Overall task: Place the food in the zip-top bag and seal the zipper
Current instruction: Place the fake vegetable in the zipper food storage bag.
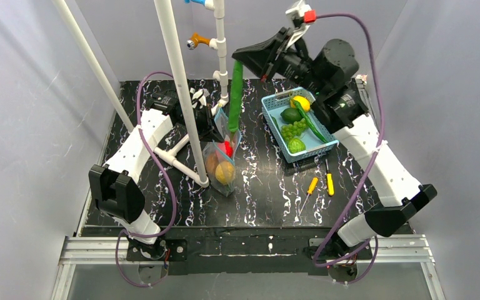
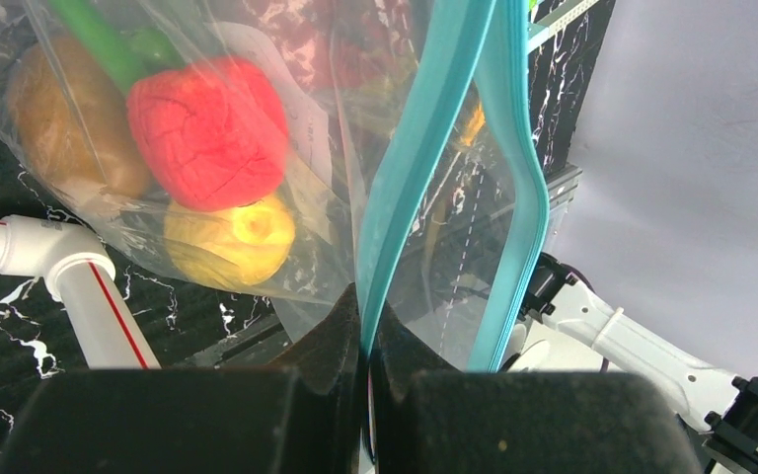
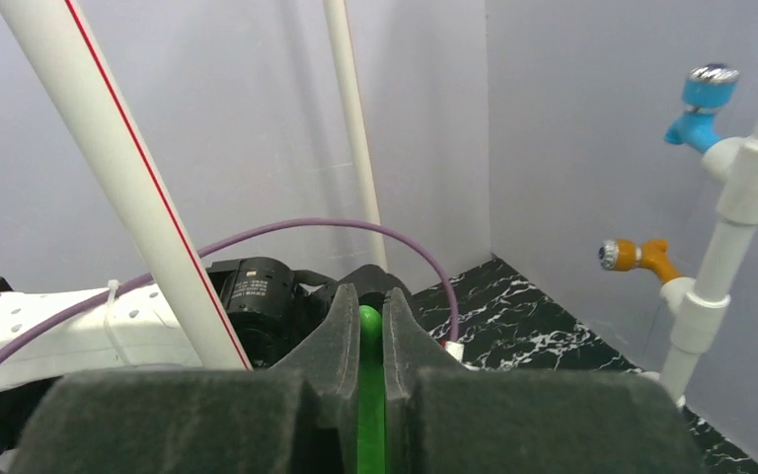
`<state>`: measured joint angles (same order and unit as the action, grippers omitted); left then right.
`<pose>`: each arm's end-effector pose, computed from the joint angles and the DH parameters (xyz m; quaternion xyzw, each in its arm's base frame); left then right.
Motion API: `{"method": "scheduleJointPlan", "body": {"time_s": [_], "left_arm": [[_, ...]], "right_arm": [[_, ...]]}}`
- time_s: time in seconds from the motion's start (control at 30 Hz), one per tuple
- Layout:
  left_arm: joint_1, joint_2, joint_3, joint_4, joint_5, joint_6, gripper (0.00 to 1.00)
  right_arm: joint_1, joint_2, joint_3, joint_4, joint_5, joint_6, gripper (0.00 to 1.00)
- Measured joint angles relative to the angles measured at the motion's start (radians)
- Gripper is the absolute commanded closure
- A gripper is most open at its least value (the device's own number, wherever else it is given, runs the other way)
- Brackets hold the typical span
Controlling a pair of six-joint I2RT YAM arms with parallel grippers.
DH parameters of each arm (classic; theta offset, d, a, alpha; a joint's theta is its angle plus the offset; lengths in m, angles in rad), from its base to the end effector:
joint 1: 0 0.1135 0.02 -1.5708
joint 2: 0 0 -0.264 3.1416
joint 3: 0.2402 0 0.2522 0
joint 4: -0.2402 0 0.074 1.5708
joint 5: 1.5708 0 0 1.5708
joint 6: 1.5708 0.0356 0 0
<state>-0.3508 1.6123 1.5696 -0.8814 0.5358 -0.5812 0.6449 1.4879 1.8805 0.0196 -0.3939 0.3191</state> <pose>0.3143 -0.1344 0.3433 -0.0215 0.9180 -0.3619 0.1610 0.2311 0.1909 0.5686 -0.2486 0.5032 0.4753 0.6775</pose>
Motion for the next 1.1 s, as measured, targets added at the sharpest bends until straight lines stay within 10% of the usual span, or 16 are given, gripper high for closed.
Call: {"method": "scheduleJointPlan", "body": {"time_s": [0.7, 1.1], "left_arm": [[0.000, -0.047, -0.047, 0.070, 0.005, -0.074, 1.00], [-0.006, -0.117, -0.130, 0.147, 0.012, -0.145, 1.00]], "right_arm": [[0.129, -0.091, -0.606, 0.209, 0.061, -0.034, 0.99], [0.129, -0.111, -0.688, 0.153, 0.269, 0.097, 0.99]]}}
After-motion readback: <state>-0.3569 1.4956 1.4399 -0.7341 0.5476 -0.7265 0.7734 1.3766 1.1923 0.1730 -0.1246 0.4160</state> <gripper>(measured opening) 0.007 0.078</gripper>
